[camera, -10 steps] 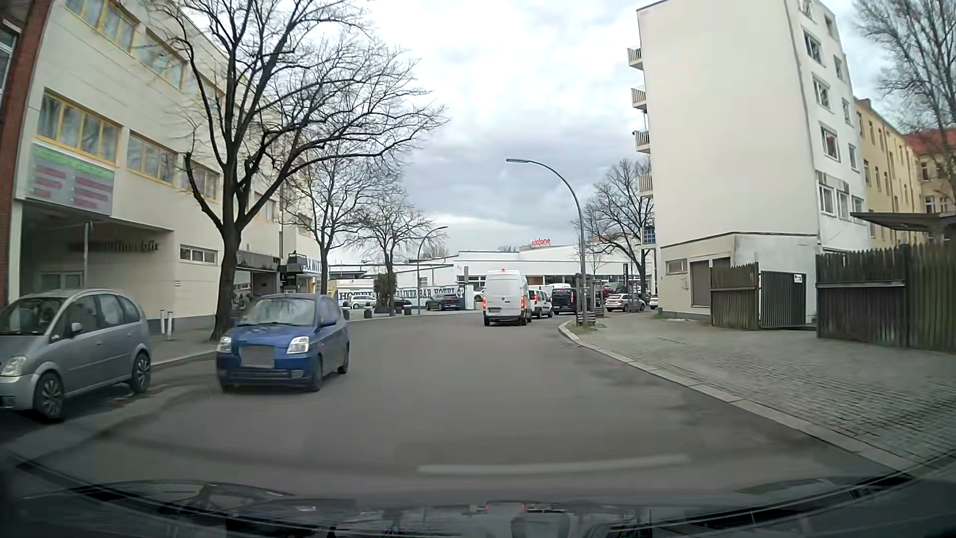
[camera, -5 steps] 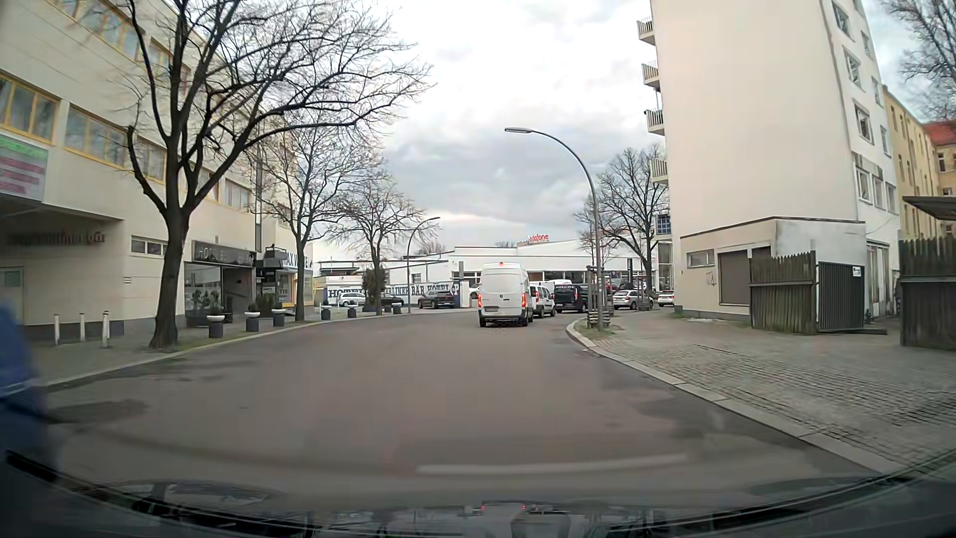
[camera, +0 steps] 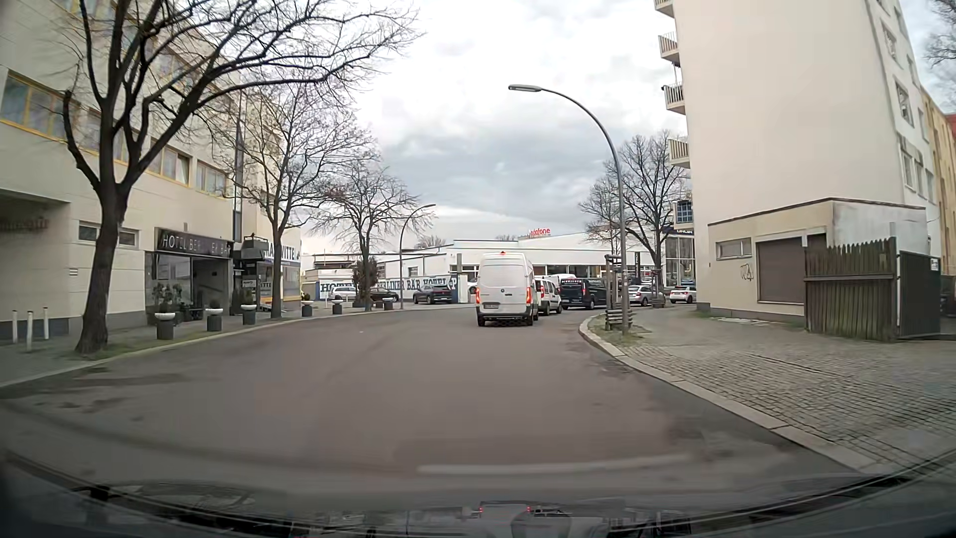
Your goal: Follow the waypoints while adhering to traffic rules and regulations
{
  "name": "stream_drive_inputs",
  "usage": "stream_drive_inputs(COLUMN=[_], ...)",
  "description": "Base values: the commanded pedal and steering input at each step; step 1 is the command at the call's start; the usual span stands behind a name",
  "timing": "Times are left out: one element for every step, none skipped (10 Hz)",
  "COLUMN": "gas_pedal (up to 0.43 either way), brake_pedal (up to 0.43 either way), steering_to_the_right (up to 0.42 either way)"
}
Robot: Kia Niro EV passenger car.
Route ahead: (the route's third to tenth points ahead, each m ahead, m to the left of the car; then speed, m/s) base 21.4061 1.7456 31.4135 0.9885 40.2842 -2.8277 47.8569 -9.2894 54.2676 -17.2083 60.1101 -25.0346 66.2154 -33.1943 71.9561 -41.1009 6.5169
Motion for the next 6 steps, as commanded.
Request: stream_drive_inputs(gas_pedal=[0.0, 0.0, 0.0, 0.0, 0.0, 0.0], brake_pedal=[0.012, 0.012, 0.012, 0.012, 0.012, 0.012], steering_to_the_right=[-0.001, -0.001, -0.001, -0.001, -0.001, 0.0])
